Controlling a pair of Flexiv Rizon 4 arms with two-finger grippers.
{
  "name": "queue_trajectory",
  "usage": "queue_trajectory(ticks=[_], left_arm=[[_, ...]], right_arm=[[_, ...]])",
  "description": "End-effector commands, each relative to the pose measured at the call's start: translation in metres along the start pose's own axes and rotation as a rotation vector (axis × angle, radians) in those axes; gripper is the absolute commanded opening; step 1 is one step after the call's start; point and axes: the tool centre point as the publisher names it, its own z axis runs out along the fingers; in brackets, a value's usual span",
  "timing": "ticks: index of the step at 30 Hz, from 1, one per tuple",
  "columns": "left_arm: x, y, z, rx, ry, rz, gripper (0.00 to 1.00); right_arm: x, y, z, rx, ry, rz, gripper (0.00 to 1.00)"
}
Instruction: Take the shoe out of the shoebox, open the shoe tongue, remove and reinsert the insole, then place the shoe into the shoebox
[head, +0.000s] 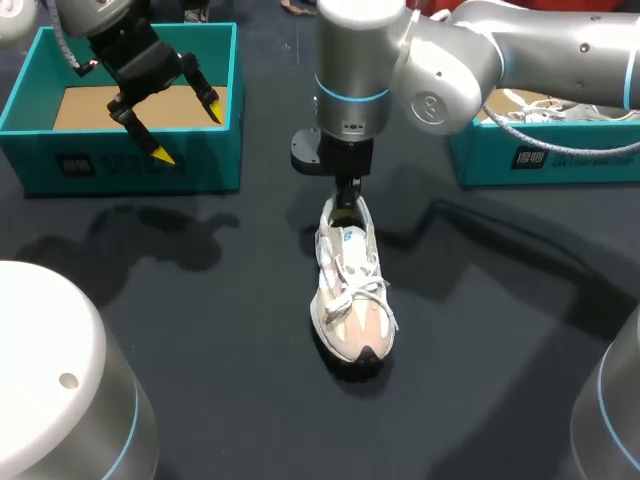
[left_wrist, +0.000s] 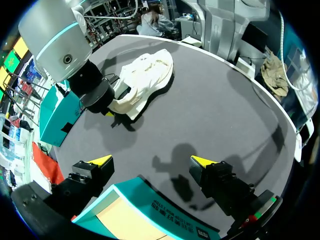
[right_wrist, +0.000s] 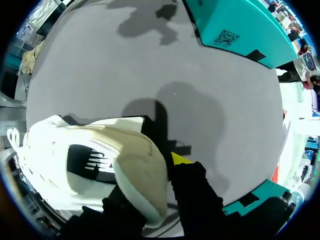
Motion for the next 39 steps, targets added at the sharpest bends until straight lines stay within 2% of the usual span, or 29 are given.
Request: queue_trajectory(ticks=[1,11,22,26,27,29,30,32,33,38,39], left_arm=[[0.0,0.0,0.0,-0.002,0.001,0.001,1.0],[0.0,0.0,0.0,-0.002,0.001,0.001,1.0],[0.0,0.0,0.0,-0.002,0.001,0.001,1.0],[0.0,0.0,0.0,-0.002,0.001,0.001,1.0],[0.0,0.0,0.0,-0.002,0.001,0.001,1.0],[0.0,0.0,0.0,-0.002,0.001,0.001,1.0],[0.0,0.0,0.0,-0.002,0.001,0.001,1.0],[0.0,0.0,0.0,-0.002,0.001,0.001,1.0],[0.0,0.0,0.0,-0.002,0.001,0.001,1.0],[0.0,0.0,0.0,-0.002,0.001,0.001,1.0],[0.0,0.0,0.0,-0.002,0.001,0.001,1.0]], right_arm=[[0.006,-0.011,-0.026,0.001,-0.01,0.008,0.0],[0.005,-0.039,-0.089,0.016,-0.02,0.021,0.0],[-0.022,-0.093,-0.159,0.081,-0.043,-0.012,0.0],[-0.041,-0.122,-0.184,0.067,-0.057,-0.034,0.0],[-0.046,-0.128,-0.188,0.089,-0.062,-0.014,0.0],[-0.057,-0.14,-0.197,0.066,-0.071,-0.036,0.0],[-0.063,-0.145,-0.2,0.088,-0.078,-0.008,0.0],[-0.076,-0.158,-0.207,0.058,-0.095,-0.027,0.0],[-0.083,-0.164,-0.209,0.082,-0.096,0.004,0.0],[-0.124,-0.19,-0.228,0.1,-0.117,0.008,0.0],[-0.124,-0.19,-0.228,0.1,-0.117,0.008,0.0]])
